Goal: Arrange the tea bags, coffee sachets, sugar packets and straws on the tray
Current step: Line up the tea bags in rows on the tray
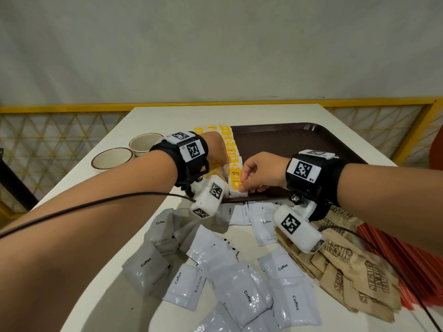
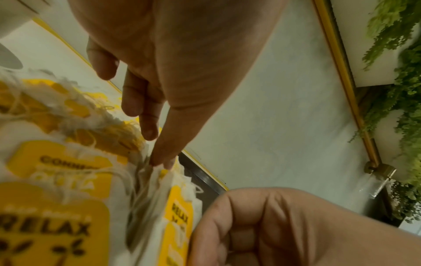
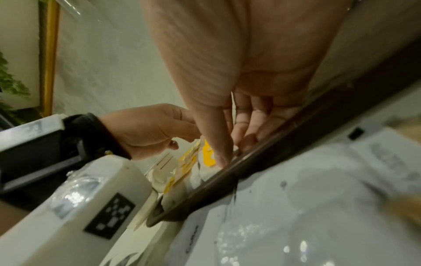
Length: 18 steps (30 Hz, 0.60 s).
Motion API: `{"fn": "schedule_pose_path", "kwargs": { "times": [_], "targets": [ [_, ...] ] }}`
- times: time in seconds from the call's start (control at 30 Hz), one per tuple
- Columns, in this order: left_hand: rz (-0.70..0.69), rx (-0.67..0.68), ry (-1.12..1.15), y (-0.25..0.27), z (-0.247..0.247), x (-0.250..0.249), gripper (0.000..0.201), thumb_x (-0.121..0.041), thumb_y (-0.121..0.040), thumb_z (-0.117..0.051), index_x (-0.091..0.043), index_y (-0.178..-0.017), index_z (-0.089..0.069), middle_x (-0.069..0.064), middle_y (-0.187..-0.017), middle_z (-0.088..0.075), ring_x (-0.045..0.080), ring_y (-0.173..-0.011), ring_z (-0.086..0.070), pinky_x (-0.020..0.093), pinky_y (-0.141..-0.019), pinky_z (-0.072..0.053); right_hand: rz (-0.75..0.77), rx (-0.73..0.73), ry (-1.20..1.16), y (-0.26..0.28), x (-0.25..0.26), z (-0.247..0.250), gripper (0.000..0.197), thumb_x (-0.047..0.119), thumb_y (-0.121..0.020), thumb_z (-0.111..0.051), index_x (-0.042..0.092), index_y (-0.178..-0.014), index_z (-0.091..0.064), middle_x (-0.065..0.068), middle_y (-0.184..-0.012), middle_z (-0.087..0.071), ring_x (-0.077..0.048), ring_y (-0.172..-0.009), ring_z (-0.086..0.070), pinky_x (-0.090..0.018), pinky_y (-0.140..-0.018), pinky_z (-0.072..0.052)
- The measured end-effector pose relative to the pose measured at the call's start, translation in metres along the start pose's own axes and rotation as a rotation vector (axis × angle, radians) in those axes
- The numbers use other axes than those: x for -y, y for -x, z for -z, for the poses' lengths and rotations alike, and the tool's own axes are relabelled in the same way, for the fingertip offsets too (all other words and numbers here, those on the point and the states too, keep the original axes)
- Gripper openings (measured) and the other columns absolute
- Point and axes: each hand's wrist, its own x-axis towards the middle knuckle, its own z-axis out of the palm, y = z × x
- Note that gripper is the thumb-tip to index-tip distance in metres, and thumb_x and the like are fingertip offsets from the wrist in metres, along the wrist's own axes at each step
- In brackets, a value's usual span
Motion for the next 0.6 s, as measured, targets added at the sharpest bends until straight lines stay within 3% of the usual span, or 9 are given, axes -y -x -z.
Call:
{"fn": "schedule_pose_path", "kwargs": {
  "times": [0.13,0.3,0.5,0.6],
  "targets": [
    [-0.007,0.025,-0.044,-0.003,0.001,0.0,0.03,-0.028,-0.089,-0.061,-0.008,-0.109,-0.07,0.001,-0.093,-0.057,0.017,-0.085,-0.049,0.029,-0.079,-0.043,0.005,0.009,0.029,0.0,0.0,-0.001,0.016,0.012,-0.076,-0.079,0.011,-0.074,-0.063,-0.004,-0.068,-0.063,-0.01,-0.06,-0.059,-0.019,-0.056,-0.05],
    [0.0,0.021,-0.076,-0.005,0.004,-0.001,0.032,-0.029,-0.09,-0.058,-0.009,-0.113,-0.068,0.007,-0.112,-0.064,0.017,-0.092,-0.052,0.028,-0.081,-0.043,0.002,0.005,0.029,0.0,0.0,0.0,0.015,0.013,-0.076,-0.078,0.011,-0.075,-0.063,-0.004,-0.068,-0.063,-0.01,-0.061,-0.059,-0.02,-0.057,-0.05],
    [-0.002,0.04,-0.114,-0.01,0.002,-0.008,0.031,-0.029,-0.092,-0.056,-0.009,-0.113,-0.067,0.001,-0.096,-0.054,0.017,-0.086,-0.047,0.028,-0.081,-0.042,-0.02,0.014,-0.002,0.001,0.001,0.003,0.017,0.017,-0.082,-0.073,0.003,-0.091,-0.068,-0.009,-0.082,-0.067,-0.008,-0.063,-0.059,-0.018,-0.057,-0.049],
    [0.01,0.035,-0.109,-0.012,0.002,-0.009,0.031,-0.031,-0.091,-0.059,-0.009,-0.111,-0.068,0.004,-0.101,-0.06,0.018,-0.088,-0.05,0.029,-0.082,-0.044,-0.025,-0.084,-0.116,0.001,-0.001,0.006,0.014,0.012,-0.086,-0.068,0.001,-0.093,-0.068,-0.01,-0.083,-0.066,-0.011,-0.066,-0.06,-0.021,-0.059,-0.051]
  ]
}}
